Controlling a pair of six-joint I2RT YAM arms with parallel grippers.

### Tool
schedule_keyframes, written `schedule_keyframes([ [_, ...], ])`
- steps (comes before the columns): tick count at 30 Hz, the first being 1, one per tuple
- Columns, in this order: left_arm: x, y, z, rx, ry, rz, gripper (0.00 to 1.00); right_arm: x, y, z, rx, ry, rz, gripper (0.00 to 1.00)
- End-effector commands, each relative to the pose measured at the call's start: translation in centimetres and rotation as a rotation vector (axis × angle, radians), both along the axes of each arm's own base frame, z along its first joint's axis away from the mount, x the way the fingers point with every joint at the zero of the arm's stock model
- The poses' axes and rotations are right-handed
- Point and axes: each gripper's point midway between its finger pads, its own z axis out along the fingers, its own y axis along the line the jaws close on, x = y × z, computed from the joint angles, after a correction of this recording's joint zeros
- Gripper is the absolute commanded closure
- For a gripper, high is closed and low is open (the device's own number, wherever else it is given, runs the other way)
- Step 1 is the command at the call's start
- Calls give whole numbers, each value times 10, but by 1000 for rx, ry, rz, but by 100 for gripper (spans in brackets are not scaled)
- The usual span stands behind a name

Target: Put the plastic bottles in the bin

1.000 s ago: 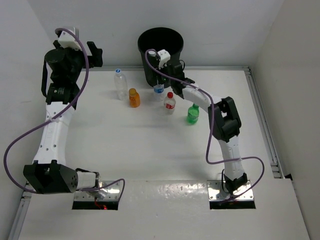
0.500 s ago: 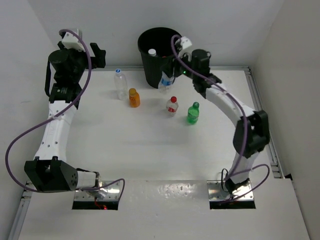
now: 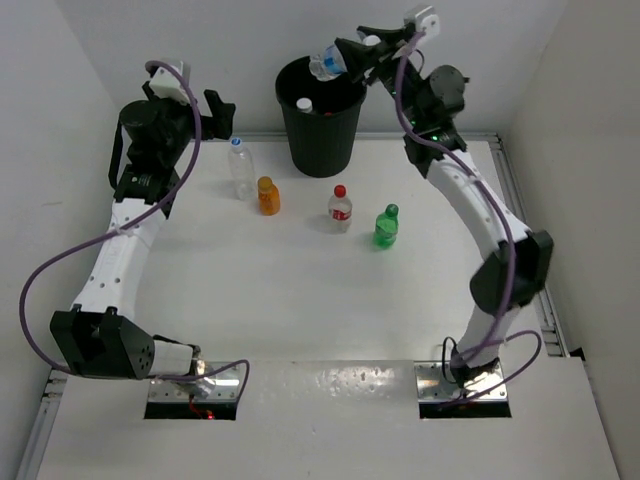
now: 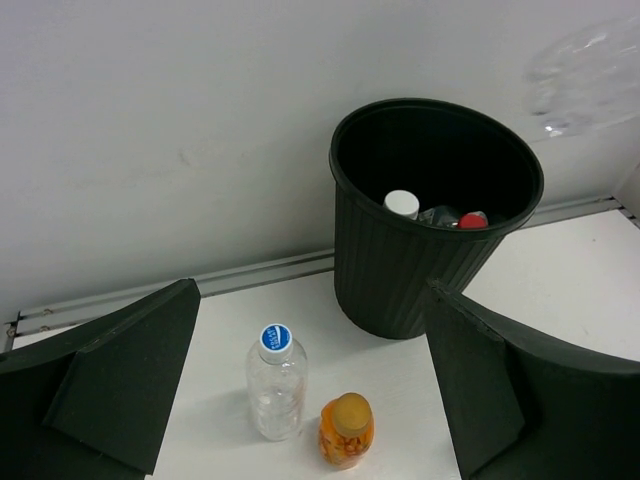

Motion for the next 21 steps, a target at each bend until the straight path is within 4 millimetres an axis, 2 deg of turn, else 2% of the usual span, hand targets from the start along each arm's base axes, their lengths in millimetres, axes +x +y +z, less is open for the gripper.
schedule_keyframes([
  [1, -1, 0, 22, 9, -78, 5, 0, 63, 1, -39, 33, 24, -82, 100],
  [2, -1, 0, 22, 9, -78, 5, 0, 71, 2, -42, 34, 14, -91, 100],
  [4, 0, 1, 25, 7, -89, 15, 0, 98, 8, -54, 34, -5, -119, 100],
  [5, 1, 3, 25, 5, -102, 27, 0, 117, 11, -75, 27, 7, -164, 100],
  [6, 2, 5, 25, 3, -102, 36, 0, 118, 14, -63, 42, -39, -167, 100],
  [8, 4, 11, 15, 4, -87, 56, 0, 138, 21, -71, 51, -54, -173, 93],
  [9, 5, 16, 19, 3, -100, 66, 0, 139, 19, -42, 94, -121, -182, 85],
  [10, 6, 17, 13, 3, -88, 76, 0, 155, 27, -72, 71, -82, -190, 58],
  [11, 8, 23, 7, 3, -77, 94, 0, 167, 34, -96, 51, -45, -198, 46],
  [12, 8, 29, 7, 3, -77, 106, 0, 169, 31, -99, 61, -36, -219, 36],
  [13, 8, 29, 7, 3, -77, 106, 0, 170, 32, -112, 51, -22, -225, 21],
  [15, 10, 37, 1, 2, -65, 138, 0, 158, 33, -105, 53, -45, -210, 13],
  [16, 11, 43, -6, 14, -47, 158, 0, 143, 28, -75, 64, -92, -212, 10],
  [17, 11, 43, -6, 15, -47, 158, 0, 141, 26, -70, 62, -92, -212, 10],
  [18, 14, 49, -18, 26, -20, 171, 0, 137, 25, -61, 76, -98, -200, 8],
  [19, 17, 54, -25, 28, 0, 174, 0, 125, 22, -39, 100, -122, -191, 8],
  [21, 17, 53, -40, 56, 24, 137, 0, 122, 14, -35, 106, -114, -195, 6],
])
